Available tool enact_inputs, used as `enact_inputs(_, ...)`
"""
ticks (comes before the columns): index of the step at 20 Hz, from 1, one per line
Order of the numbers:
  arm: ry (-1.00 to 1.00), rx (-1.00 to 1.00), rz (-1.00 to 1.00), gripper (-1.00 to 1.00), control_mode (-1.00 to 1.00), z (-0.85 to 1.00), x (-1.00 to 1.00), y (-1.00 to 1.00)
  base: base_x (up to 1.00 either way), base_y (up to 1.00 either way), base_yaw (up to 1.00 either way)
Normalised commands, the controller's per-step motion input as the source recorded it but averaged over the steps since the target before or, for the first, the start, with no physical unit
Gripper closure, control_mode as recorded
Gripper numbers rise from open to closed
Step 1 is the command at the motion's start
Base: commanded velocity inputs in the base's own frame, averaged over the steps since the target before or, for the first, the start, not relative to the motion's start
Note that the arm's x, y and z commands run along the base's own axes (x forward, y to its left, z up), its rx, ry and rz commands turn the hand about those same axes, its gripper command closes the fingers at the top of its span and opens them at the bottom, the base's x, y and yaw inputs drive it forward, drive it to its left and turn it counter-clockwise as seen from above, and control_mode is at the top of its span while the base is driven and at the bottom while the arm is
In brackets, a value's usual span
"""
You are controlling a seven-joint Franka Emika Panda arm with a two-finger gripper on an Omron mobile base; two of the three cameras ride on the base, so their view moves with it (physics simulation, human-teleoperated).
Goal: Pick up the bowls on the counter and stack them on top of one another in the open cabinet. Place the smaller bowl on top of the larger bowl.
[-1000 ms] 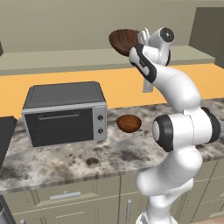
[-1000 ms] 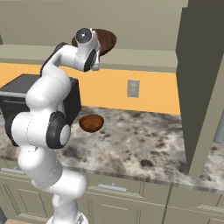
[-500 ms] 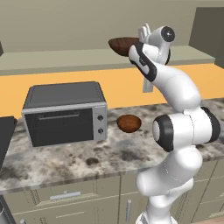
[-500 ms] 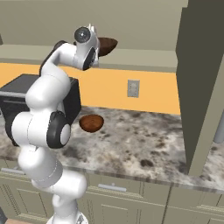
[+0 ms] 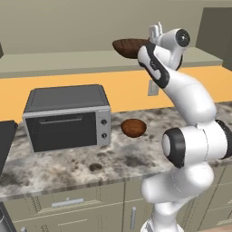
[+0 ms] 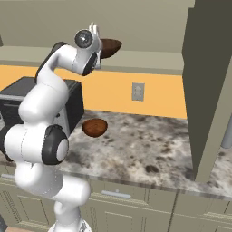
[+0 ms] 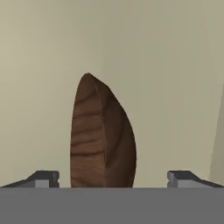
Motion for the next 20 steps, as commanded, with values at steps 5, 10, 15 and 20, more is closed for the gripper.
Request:
enact_inputs(5, -0.03, 0.04, 0.0, -1.0, -1.0, 0.11, -0.62, -0.11, 0.0, 0.0, 0.0)
enact_inputs(10, -0.04, 0.02, 0.0, -1.0, -1.0, 0.06, -0.62, -0.12, 0.0, 0.0, 0.0)
enact_inputs(15, -0.02, 0.0, 0.0, -1.0, -1.0, -0.03, -0.62, -0.07, 0.0, 0.0, 0.0)
enact_inputs(20, 0.0, 0.0, 0.01, -1.0, -1.0, -0.18, -0.62, 0.0, 0.0, 0.0, 0.0)
